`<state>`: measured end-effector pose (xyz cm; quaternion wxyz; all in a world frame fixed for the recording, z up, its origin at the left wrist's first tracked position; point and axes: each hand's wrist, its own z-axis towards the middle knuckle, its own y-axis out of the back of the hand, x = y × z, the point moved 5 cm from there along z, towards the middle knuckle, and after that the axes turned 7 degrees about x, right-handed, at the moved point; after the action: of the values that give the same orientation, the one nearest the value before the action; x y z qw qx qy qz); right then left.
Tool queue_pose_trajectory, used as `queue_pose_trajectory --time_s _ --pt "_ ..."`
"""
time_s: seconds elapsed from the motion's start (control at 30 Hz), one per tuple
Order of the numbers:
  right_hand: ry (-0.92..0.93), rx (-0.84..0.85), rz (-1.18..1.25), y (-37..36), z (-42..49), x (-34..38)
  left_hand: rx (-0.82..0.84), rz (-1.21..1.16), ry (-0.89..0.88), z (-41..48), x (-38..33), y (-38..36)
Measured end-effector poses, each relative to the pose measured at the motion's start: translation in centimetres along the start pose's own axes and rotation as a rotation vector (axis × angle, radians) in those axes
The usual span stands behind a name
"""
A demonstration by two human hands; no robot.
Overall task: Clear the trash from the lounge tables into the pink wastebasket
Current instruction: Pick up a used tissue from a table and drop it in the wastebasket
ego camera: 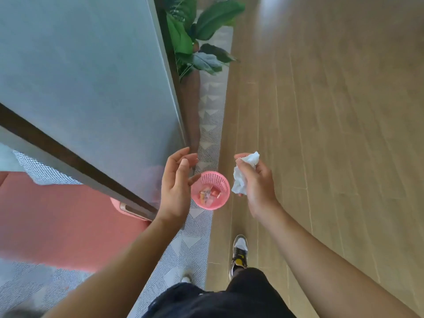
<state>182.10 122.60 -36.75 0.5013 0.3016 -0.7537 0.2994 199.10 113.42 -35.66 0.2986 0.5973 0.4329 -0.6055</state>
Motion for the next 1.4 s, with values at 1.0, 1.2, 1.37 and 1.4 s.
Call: queue_pose_trajectory --time_s 1.0,1.2,1.37,1.4 --pt "-0.367 0.031 -0.127 4.5 29.4 -34.4 -0.242 0.131 0.32 18.4 37.5 3.5" --pt "-0.44 0.027 -0.239 4.4 32.9 -45.1 -0.26 0.146 0.386 18.3 47.2 5.8" --pt "-0.494 0.034 -0.382 4.1 35.5 -51.6 -0.272 0.166 0.402 18.3 52.2 7.2" --pt "-0.502 0.039 -0.384 4.1 35.9 -52.6 -0.28 0.167 0.404 18.4 52.9 7.4"
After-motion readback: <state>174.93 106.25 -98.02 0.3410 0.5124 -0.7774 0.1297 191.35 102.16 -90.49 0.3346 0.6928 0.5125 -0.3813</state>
